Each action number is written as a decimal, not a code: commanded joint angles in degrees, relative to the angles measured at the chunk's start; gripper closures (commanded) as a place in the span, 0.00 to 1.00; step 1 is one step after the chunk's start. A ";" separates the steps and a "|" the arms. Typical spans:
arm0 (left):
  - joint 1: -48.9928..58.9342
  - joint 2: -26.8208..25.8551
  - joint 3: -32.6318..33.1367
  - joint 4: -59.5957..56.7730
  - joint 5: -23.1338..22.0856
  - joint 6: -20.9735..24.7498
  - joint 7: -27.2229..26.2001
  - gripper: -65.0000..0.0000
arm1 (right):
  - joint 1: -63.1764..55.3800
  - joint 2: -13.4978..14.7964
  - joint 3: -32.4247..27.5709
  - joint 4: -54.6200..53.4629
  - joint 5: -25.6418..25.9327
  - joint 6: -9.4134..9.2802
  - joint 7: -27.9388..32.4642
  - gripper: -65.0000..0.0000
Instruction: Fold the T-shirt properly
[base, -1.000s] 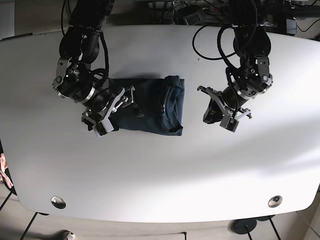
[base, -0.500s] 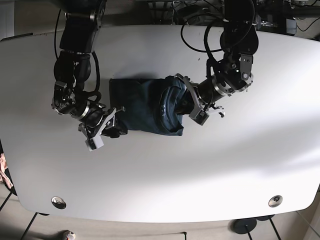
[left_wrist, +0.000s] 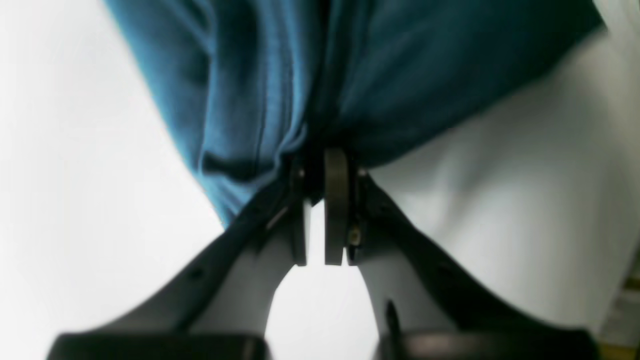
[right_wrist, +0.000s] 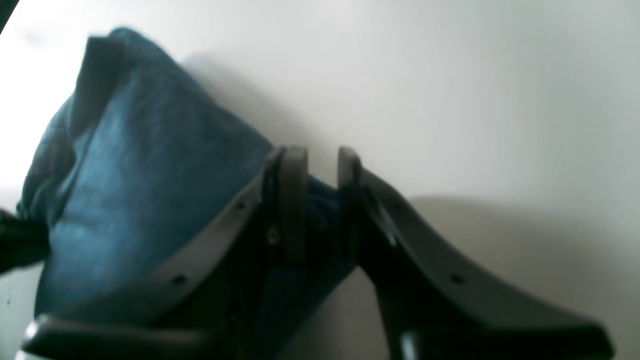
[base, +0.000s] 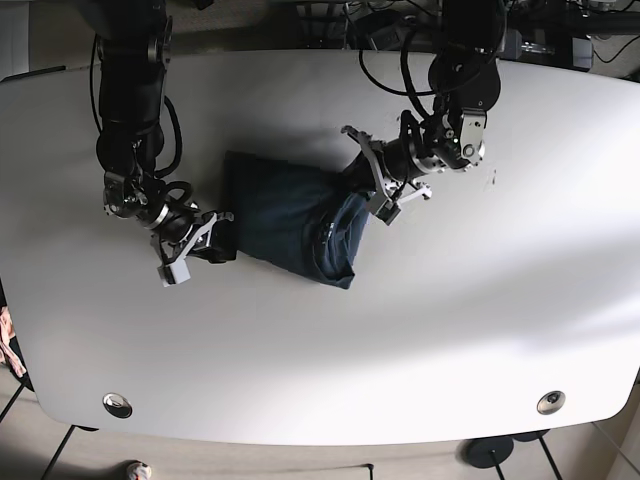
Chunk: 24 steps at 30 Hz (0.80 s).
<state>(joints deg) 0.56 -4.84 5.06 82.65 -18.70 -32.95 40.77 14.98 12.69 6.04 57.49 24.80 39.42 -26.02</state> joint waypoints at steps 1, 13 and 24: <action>-3.68 -1.27 -0.09 -3.93 -0.33 0.03 -0.55 0.95 | 0.62 1.25 0.24 0.83 1.01 0.58 2.94 0.85; -28.29 -1.36 0.26 -34.61 -0.33 0.03 -10.84 0.94 | -14.59 -0.95 0.15 15.87 1.01 0.58 4.00 0.85; -29.96 -3.03 0.00 -21.33 -0.25 0.91 -9.17 0.82 | -17.66 -2.62 -4.59 25.10 1.01 0.58 -2.77 0.85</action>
<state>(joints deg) -27.75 -7.86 5.19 60.42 -18.04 -31.46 32.93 -3.22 9.50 1.02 81.41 24.36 39.07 -30.24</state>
